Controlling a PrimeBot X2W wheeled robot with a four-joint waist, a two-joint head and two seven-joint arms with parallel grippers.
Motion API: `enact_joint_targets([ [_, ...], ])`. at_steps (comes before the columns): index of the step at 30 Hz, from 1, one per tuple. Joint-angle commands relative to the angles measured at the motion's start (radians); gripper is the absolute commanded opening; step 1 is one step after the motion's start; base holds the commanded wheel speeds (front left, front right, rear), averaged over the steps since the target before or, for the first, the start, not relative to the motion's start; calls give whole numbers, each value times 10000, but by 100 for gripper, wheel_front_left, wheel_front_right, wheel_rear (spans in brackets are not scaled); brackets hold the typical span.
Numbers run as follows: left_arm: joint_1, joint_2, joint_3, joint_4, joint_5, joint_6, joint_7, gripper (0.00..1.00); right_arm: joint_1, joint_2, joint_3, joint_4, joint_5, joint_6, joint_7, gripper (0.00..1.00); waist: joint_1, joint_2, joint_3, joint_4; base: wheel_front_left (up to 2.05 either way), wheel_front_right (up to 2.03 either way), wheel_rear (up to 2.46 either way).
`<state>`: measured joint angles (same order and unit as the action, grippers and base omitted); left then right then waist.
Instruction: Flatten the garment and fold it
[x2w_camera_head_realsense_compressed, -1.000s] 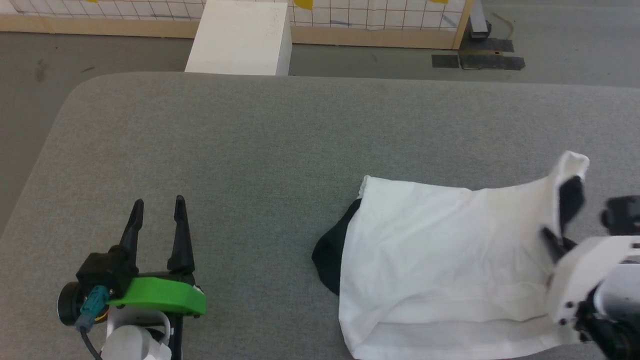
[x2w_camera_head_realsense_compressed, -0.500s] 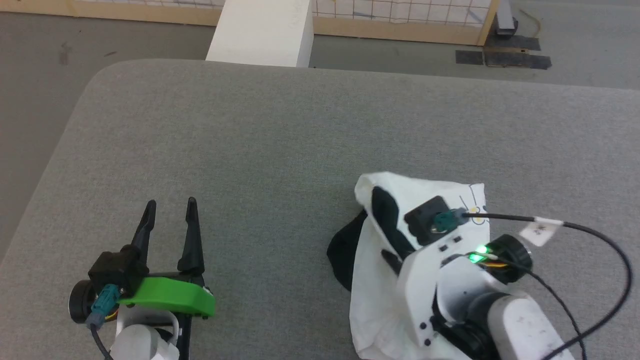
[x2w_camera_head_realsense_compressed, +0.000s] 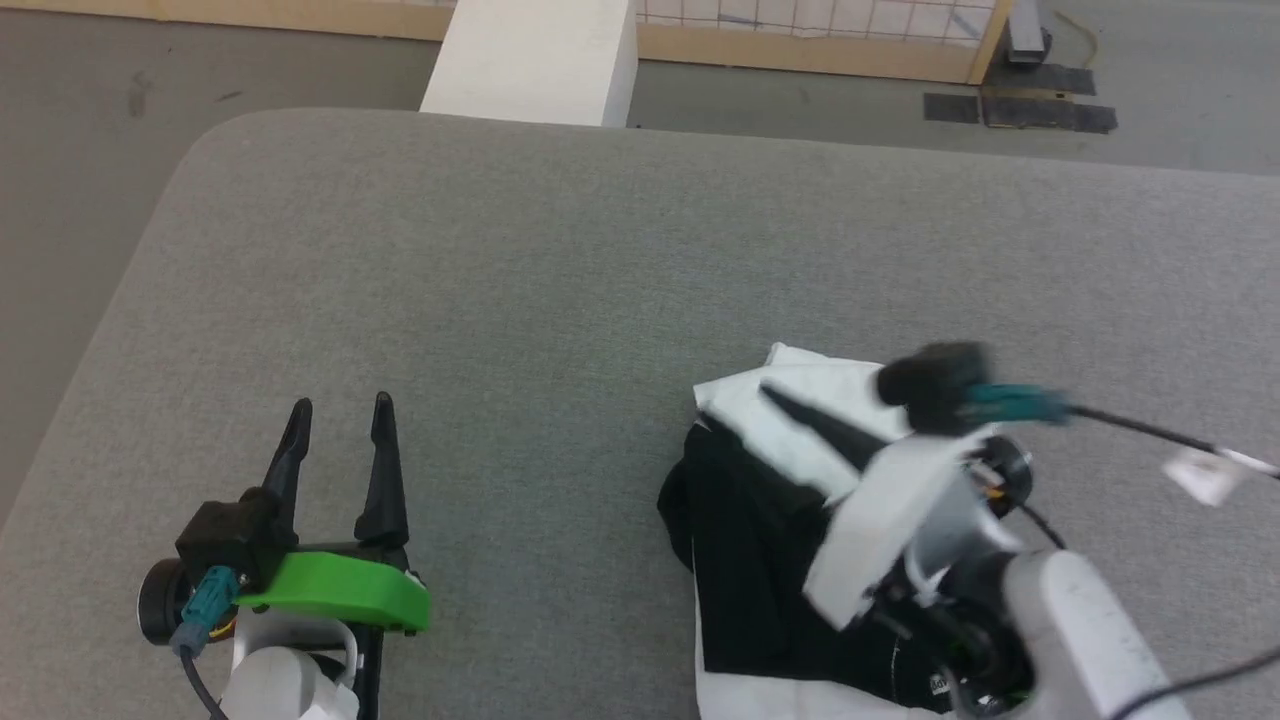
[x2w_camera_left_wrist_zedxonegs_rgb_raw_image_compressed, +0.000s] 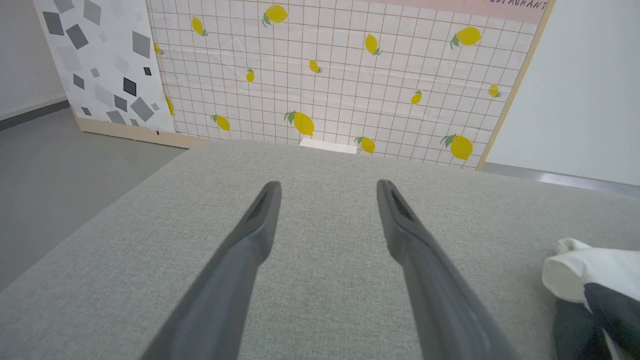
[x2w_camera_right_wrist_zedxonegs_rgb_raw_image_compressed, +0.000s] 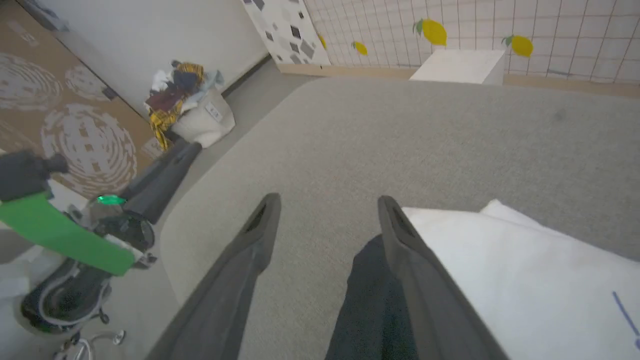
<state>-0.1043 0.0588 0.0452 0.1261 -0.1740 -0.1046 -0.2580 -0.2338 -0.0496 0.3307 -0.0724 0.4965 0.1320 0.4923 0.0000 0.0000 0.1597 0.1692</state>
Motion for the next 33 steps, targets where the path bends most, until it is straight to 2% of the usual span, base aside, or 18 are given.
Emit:
enact_joint_targets([
  [1,-71,-61,12,8,50,-56,-38,100,30,-7,-206,-226,349,-13,-672,100,0,0,-55,-130,0,0,0],
  [6,-57,-69,48,-32,57,-65,-38,100,648,-7,-1652,-574,940,-13,-2833,100,0,0,-119,-392,0,0,0],
  [12,-33,-73,77,-61,126,-84,-38,100,1614,-7,-3400,46,1093,-13,-3225,100,0,0,-141,-610,0,0,0],
  [16,-54,-75,66,-63,134,-102,-38,100,1997,-7,-4112,883,1040,-13,-2575,100,0,0,-124,-664,0,0,0],
  [19,-66,-77,60,-59,136,-111,-38,100,2085,-7,-4211,1491,1040,-13,-1880,100,0,0,-100,-671,0,0,0],
  [29,-142,-82,51,-59,133,-129,-38,100,1622,-7,-3834,2649,1318,-13,227,100,0,0,57,-501,0,0,0],
  [33,-156,-83,20,-61,107,-119,-38,100,1491,-7,-3598,2796,1002,-13,1277,100,0,0,91,-439,0,0,0],
])
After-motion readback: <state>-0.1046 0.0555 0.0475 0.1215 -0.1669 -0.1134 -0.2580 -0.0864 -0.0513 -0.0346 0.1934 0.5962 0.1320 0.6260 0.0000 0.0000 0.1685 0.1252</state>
